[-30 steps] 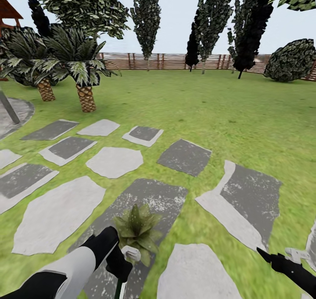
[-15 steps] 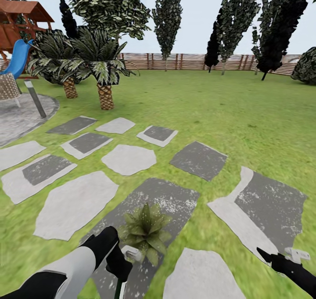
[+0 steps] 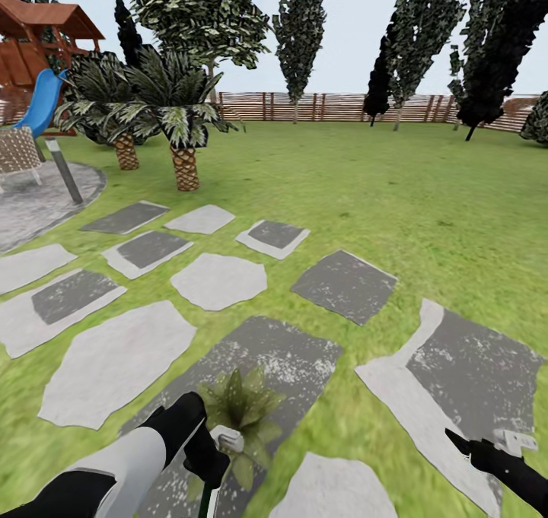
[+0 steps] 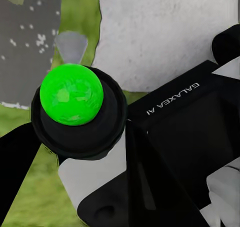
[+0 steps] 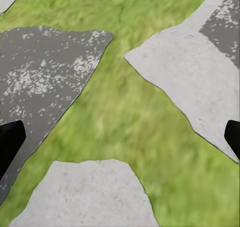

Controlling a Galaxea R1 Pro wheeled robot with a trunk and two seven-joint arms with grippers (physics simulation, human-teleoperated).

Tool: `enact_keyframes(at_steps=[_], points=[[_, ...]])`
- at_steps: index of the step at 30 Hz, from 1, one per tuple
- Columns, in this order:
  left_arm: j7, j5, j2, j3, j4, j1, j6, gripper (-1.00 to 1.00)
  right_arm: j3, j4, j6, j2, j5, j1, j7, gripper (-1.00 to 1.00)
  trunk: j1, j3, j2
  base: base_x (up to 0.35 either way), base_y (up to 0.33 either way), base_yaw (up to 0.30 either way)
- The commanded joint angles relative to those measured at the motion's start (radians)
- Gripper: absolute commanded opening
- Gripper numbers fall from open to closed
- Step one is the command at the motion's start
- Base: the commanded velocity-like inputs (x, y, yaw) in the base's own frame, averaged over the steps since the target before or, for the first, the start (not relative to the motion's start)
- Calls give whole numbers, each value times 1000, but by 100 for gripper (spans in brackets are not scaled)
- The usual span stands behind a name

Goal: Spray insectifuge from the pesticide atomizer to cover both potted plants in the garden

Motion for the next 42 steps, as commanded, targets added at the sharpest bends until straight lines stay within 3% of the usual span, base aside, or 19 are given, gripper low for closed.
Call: enact_keyframes(at_steps=[1,15,42], points=[[-9,-4,0,-8,-1,-1,2,-100,-6,-1,5,0,4,-1,7,100,0,-1,0,62,-218,261],[-8,-4,0,-8,1,-1,2,-100,-6,-1,5,0,4,-1,7,100,0,-1,0,7,-41,275],[-7,-7,2,-8,0,-1,5,-100,-6,-1,5,0,4,-1,7,100,0,-1,0,4,-222,159]])
